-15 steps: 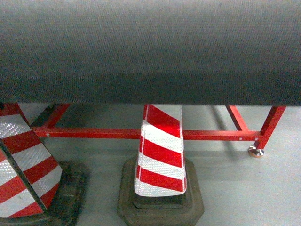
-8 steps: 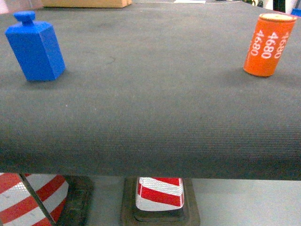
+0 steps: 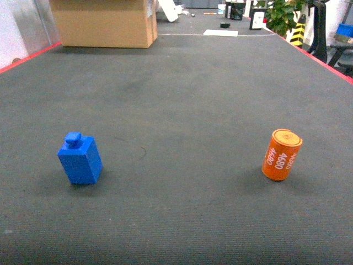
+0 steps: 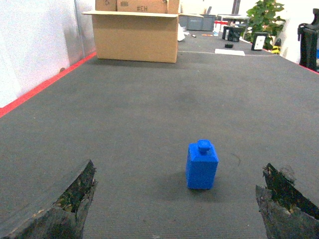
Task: Sort blue parts and orange caps into right shelf containers
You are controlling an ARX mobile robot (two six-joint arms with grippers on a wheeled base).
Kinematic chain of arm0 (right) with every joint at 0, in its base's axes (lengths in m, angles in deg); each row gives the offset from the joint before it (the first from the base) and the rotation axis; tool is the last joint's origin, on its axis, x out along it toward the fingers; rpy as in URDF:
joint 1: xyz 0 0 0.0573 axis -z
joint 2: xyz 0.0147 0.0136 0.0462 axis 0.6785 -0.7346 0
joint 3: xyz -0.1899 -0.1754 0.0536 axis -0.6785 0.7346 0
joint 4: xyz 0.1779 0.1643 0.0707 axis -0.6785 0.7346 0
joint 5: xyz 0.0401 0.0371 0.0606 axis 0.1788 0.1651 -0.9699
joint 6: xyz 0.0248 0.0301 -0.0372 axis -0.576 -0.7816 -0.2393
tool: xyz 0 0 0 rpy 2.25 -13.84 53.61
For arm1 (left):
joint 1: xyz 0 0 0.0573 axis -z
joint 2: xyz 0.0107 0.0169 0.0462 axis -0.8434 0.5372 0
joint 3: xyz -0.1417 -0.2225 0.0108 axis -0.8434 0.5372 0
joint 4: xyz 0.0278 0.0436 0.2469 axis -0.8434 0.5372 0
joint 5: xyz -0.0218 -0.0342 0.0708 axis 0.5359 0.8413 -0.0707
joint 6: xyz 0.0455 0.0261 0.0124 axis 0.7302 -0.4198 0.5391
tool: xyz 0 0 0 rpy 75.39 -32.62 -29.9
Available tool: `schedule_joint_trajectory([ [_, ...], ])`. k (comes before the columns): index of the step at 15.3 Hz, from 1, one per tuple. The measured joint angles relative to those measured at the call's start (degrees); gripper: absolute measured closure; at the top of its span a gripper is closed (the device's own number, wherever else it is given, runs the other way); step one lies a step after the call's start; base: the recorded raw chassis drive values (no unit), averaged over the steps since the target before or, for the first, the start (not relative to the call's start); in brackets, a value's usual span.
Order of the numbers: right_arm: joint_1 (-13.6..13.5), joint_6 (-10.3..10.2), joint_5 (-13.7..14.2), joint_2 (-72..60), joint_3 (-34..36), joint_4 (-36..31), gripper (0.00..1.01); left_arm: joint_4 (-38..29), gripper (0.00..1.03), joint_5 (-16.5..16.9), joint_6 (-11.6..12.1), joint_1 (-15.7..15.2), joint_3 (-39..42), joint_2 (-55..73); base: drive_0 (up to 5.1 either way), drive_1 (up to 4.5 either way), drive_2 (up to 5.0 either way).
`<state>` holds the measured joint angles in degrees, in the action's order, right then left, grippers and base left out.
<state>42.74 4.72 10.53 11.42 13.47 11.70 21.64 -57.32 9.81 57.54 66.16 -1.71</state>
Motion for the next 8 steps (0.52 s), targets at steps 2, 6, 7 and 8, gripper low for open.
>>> schedule_joint_trajectory([
  [2, 0.0, 0.0, 0.0, 0.0, 0.0, 0.02, 0.03, 0.33, 0.05, 0.04, 0.0, 0.0, -0.02, 0.0, 0.0, 0.0, 0.0],
  [6, 0.0, 0.0, 0.02, 0.0, 0.0, 0.13, 0.03, 0.13, 0.05, 0.0, 0.0, 0.0, -0.02, 0.0, 0.0, 0.0, 0.0],
  [7, 0.0, 0.0, 0.0, 0.0, 0.0, 0.15, 0.03, 0.13, 0.05, 0.0, 0.0, 0.0, -0.02, 0.0, 0.0, 0.0, 0.0],
  [8, 0.0, 0.0, 0.0, 0.0, 0.0, 0.15, 0.03, 0.13, 0.05, 0.0, 0.0, 0.0, -0.02, 0.0, 0.0, 0.0, 0.0],
])
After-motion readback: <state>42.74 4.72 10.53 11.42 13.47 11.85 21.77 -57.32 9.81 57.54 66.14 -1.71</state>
